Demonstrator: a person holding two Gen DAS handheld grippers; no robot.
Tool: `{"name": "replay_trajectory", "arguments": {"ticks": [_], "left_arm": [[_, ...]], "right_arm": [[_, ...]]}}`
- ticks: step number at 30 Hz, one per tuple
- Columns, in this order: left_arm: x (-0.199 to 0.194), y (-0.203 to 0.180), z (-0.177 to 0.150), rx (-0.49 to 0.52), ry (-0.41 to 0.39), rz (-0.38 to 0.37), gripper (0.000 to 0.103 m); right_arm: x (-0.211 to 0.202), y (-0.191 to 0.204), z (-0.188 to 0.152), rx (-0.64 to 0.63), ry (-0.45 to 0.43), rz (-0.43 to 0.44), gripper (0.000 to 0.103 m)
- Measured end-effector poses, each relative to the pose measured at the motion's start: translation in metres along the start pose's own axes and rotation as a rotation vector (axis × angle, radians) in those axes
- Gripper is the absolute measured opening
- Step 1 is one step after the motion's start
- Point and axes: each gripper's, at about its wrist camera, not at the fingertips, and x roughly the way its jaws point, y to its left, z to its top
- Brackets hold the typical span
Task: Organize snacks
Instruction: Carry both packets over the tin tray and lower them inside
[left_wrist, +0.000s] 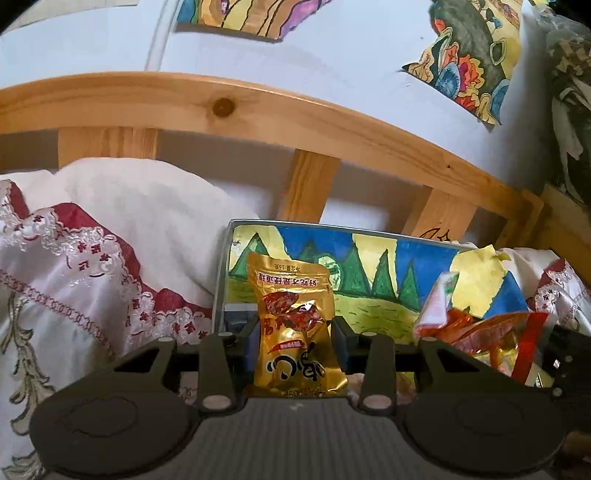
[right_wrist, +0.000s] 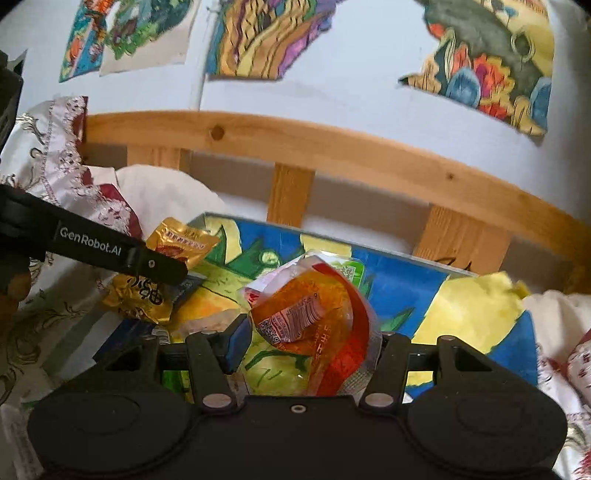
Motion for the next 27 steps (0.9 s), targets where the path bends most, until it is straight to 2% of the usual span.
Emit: {"name": "replay_trajectory", "arguments": {"ticks": [6, 10, 19, 25, 27], "left_arm": [[0.01, 0.003, -0.003, 0.008, -0.016, -0.011, 0.046], [0.013, 0.003, -0.006, 0.02, -0.028, -0.014, 0.047], [0.021, 0.009, -0.015, -0.021, -0.007, -0.007, 0.047], [0.019, 0.009, -0.013, -0.03, -0.009, 0.001, 0.048], [0.017, 0.009, -0.013, -0.032, -0.009, 0.008, 0.053]], "right_arm": [[0.013, 0.003, -0.008, -0.024, 0.03, -0.015, 0.058], [0.016, 0.003, -0.014, -0.036, 0.012, -0.024, 0.059], [0.017, 0.008, -0.018, -0.069, -0.009, -0.033, 0.062], [0.014, 0.007, -0.016, -0.065, -0.022, -0.047, 0.072], [0.011, 0.005, -0.015, -0.056, -0.032, -0.048, 0.077]]}}
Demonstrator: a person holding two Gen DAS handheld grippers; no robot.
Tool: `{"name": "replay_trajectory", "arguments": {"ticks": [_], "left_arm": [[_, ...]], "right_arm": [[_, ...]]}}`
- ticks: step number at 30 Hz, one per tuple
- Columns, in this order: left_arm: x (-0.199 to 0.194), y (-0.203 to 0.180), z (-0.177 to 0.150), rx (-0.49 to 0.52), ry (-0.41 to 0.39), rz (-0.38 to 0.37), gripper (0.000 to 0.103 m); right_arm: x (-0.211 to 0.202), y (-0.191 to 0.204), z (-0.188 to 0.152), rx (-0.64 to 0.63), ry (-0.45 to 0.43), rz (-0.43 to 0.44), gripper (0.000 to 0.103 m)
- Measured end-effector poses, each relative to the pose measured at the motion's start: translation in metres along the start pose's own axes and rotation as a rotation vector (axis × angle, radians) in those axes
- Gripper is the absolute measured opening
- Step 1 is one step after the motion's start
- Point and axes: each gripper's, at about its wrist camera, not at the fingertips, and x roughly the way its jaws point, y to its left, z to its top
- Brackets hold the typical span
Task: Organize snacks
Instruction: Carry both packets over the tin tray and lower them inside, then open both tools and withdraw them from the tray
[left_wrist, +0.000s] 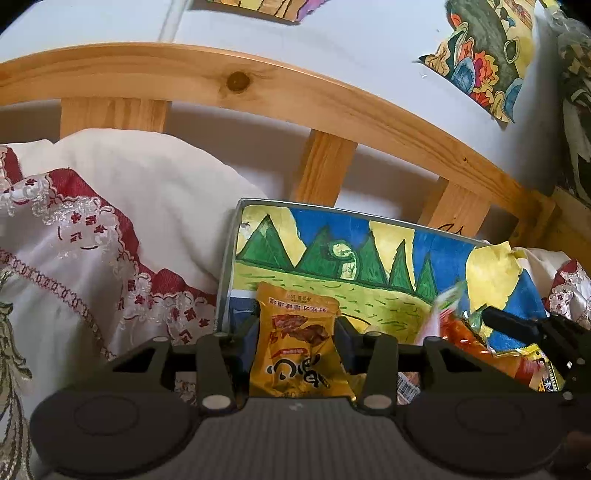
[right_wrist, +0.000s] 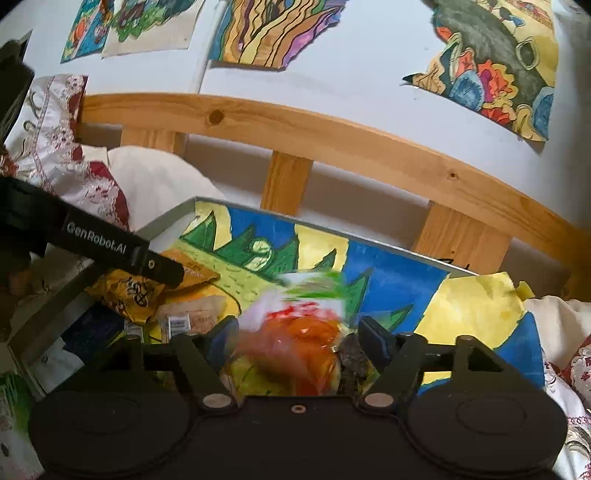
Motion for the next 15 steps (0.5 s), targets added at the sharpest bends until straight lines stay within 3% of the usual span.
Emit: {"name": "replay_trajectory", "arguments": {"ticks": [10, 15], "left_arm": [[-0.031, -0.004, 0.007, 0.002, -0.09, 0.029, 0.087], [-0.055, -0.007, 0.01, 0.003, -0.134, 0.042, 0.098]], "right_arm": [[-0.027, -0.006, 0.01, 0.026, -0.062, -0.016, 0.094], [-0.049, -0.01, 0.017, 0.038, -0.109, -0.033, 0.101]]}}
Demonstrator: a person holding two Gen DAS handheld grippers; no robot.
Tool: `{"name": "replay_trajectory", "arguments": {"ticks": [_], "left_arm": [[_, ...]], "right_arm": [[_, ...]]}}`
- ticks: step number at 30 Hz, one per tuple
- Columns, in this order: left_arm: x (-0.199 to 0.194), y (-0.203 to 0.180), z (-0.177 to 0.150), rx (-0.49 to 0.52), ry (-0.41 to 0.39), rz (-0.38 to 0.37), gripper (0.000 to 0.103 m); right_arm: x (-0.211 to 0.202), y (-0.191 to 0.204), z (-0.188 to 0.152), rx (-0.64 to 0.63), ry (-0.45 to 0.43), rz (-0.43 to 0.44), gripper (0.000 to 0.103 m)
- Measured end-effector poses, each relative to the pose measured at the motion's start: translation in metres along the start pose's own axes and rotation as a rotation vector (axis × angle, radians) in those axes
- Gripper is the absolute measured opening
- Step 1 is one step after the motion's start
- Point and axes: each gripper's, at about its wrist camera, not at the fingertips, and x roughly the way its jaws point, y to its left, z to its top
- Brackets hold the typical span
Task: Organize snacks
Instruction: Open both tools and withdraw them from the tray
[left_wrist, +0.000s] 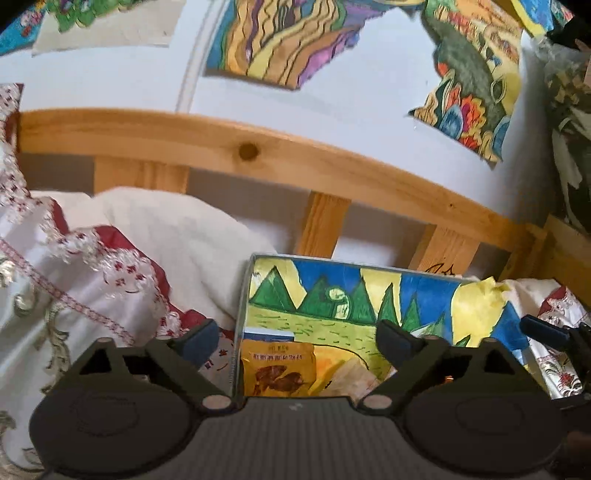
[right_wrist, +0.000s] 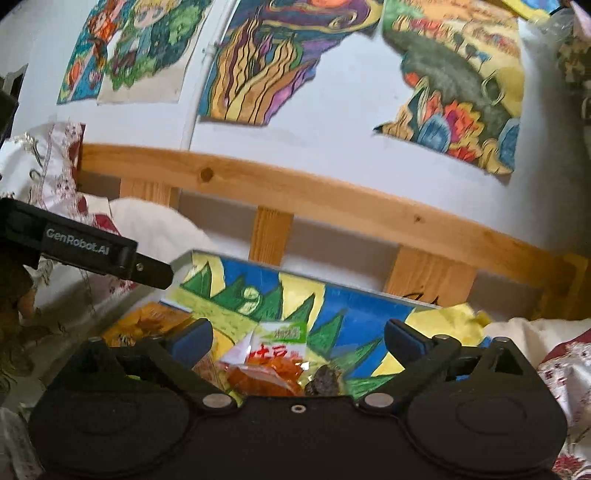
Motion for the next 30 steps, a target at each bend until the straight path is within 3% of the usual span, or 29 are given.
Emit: {"name": "replay_trajectory", "arguments": {"ticks": [16, 30], "left_arm": [[-0.072, -0.009, -0.011, 0.016, -0.057, 0.044, 0.102], [-0.121, -0.025, -0.045, 0.113, 0.041, 0.031, 0.102]], "right_arm": [[-0.071, -0.014, 0.006, 0.093, -0.055, -0.056, 0.102], [-0.128, -0.011, -0.015, 0.119, -0.027, -0.09, 0.102]]}}
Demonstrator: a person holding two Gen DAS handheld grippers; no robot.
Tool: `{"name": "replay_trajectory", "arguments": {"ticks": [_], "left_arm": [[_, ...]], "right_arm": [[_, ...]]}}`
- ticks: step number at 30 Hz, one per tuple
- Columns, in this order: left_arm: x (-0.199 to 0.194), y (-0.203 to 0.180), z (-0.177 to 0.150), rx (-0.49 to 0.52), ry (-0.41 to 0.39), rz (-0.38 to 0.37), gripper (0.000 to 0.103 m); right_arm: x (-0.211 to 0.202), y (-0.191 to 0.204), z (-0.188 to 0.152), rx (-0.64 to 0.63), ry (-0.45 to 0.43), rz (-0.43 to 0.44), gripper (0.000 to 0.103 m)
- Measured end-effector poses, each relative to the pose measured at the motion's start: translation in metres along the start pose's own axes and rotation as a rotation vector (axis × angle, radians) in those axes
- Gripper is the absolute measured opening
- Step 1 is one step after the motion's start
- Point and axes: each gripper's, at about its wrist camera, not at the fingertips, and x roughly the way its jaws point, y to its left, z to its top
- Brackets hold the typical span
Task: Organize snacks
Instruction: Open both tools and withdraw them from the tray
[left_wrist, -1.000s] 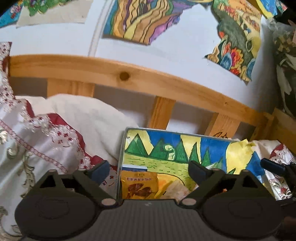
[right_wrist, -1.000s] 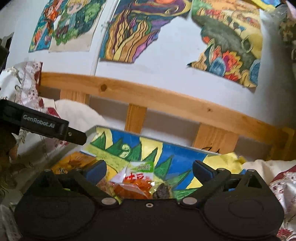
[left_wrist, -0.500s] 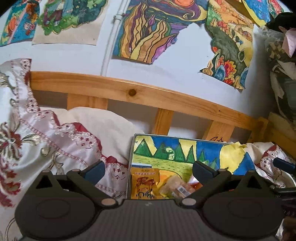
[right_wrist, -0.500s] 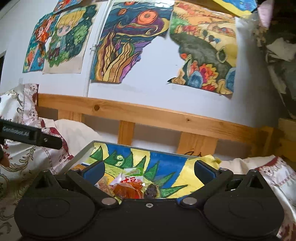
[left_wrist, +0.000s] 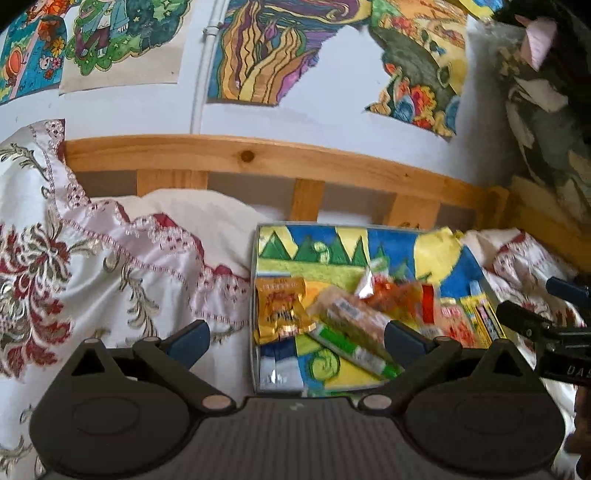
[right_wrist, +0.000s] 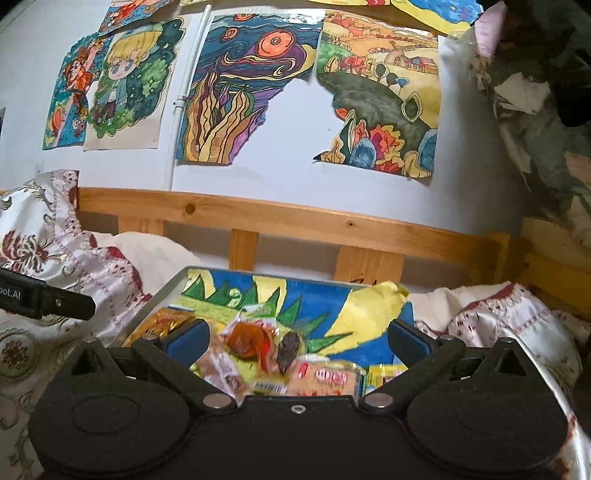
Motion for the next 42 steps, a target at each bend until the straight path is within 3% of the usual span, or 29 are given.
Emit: {"name": "replay_trajectory", "arguments": {"ticks": [21, 30, 42], "left_arm": [[-0.042, -0.016, -0.052, -0.042, 0.127, 0.008, 0.102], [-0.037, -0.025, -0.066, -0.053, 0.193, 0.019, 0.102], [-0.035, -0.032, -0.083, -0.038, 0.257, 0.053, 0.102]], "right_arm": [[-0.068, 0.003, -0.021, 0.039, 0.058, 0.015, 0.102], [-0.082, 0.005, -0.04, 0.062, 0.158, 0.034, 0.102], [-0.07, 0.009, -0.056, 0.066, 0.297, 0.055, 0.102]]}}
